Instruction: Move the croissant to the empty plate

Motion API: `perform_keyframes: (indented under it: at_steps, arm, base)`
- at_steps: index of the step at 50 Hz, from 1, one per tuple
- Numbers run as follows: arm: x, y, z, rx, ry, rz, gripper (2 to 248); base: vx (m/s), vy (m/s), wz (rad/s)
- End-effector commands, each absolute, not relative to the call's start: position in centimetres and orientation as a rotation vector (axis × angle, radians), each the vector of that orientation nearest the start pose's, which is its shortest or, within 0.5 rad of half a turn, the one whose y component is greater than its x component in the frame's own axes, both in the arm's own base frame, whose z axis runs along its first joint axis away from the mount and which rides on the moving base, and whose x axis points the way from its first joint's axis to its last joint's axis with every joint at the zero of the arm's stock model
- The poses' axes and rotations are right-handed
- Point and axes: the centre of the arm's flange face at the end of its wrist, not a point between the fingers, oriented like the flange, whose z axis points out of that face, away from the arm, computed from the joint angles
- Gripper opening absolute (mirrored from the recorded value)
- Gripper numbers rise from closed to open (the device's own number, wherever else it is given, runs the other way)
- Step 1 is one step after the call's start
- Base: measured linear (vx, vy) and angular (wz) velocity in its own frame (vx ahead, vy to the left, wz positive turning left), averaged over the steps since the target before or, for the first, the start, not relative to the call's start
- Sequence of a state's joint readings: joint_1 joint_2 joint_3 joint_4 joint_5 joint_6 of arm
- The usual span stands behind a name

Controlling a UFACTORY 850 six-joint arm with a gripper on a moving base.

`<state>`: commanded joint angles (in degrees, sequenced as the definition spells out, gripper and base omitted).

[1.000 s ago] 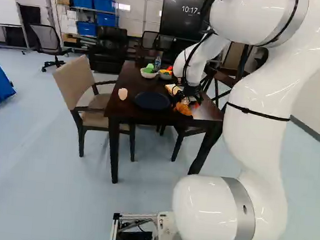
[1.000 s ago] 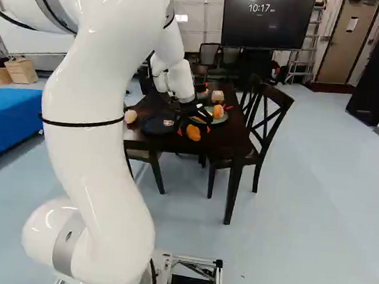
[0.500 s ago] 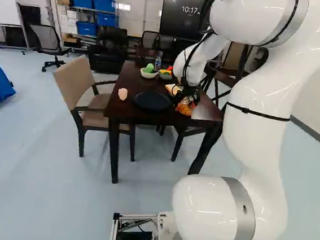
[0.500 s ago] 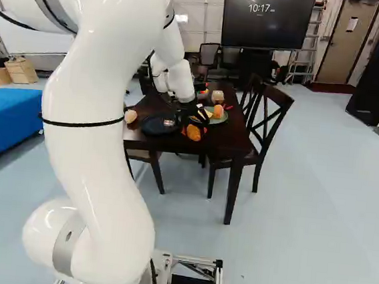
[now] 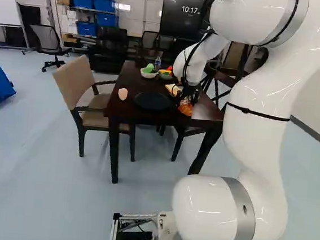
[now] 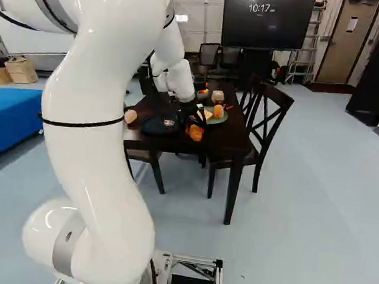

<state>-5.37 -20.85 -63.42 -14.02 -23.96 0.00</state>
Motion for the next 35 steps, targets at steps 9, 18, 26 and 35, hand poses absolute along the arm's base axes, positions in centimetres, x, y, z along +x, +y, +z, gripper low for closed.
perform_keyframes:
  at_steps: [9,18,26,35]
  arm:
    - [56.4,-6.2,43.2,-3.244,-0.185,-0.519,129]
    - [56.4,-6.2,43.2,-3.244,-0.185,-0.519,131]
    - [56.3,-6.2,43.5,-3.244,-0.184,-0.527,131]
    - [56.0,-6.1,44.6,-3.242,-0.183,-0.553,131]
  base:
    - [0.000,0.000,0.000]
    - [0.000,0.000,0.000]
    - [0.000,0.000,0.000]
    - [0.000,0.000,0.000]
